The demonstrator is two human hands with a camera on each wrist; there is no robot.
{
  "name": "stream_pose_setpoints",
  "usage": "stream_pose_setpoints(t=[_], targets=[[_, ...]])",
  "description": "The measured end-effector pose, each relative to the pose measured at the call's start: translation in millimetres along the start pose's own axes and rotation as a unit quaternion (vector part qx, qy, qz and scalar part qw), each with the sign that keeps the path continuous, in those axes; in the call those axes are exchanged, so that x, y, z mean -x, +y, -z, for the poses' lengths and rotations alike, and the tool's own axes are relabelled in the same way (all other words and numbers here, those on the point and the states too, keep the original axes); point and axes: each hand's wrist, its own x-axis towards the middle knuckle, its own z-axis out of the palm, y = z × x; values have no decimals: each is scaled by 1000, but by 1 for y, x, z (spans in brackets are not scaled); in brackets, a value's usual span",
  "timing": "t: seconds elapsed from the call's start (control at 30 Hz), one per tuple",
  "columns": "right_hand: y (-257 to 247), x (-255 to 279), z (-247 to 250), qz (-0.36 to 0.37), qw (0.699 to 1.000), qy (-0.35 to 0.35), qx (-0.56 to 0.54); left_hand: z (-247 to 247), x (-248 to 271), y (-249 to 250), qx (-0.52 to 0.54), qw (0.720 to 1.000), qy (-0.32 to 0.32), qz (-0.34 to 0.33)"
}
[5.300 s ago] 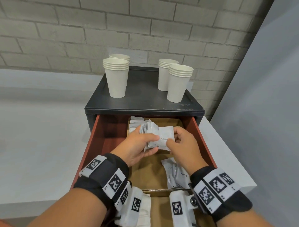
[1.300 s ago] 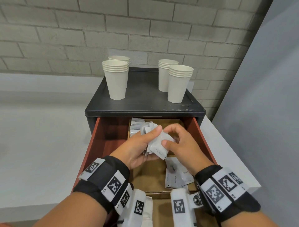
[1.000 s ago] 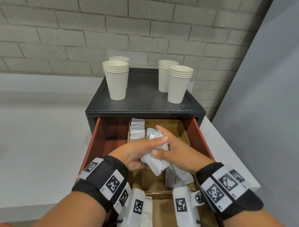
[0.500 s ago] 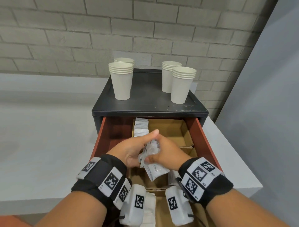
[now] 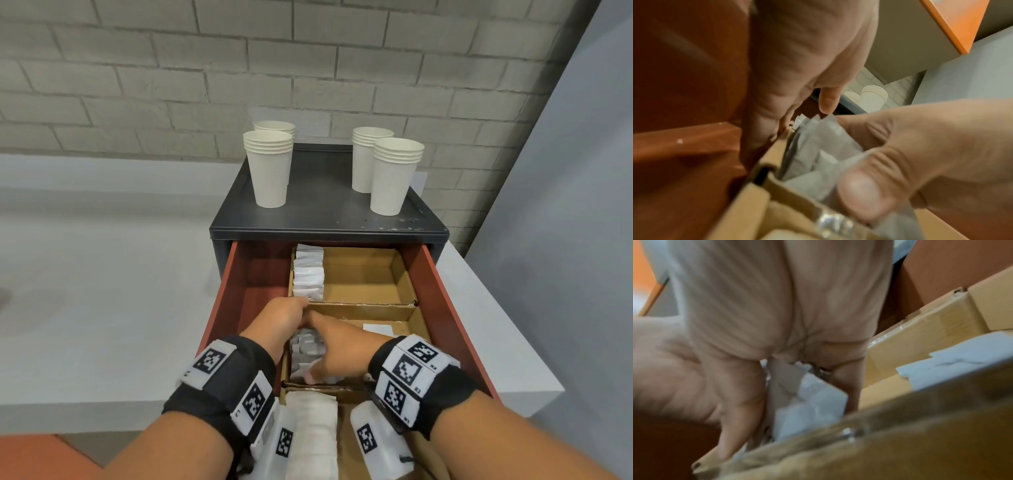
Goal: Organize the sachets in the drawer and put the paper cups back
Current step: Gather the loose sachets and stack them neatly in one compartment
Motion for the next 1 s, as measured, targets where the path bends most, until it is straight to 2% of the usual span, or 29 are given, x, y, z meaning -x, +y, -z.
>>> stream_pose_setpoints(t=[0.2,0.4,0.47,0.53,0.67,0.77,0.9,1.0], targets=[[5,11,5,-47,998,-40,-8,0,8,4,-5,1000,10,7],[-6,3,-5,-18,996,41,83,1,9,3,7,1000,2,14],[-7,-2,-8,-8,994,88,57,0,8,3,20,1000,-13,17],[-5,-4,-7,-14,995,103,-5,0,9,3,19,1000,-18,15],[2,3,2,-33,994,45,-93,0,1,0,15,1000,-15,4],[9,10,5,-62,994,7,-94,0,1,0,8,1000,-7,10],[15,11,1,-107,992,10,-66,0,6,2,-3,1000,-4,12],[14,8,-6,-94,993,25,-64,1,2,1,-16,1000,-2,9]])
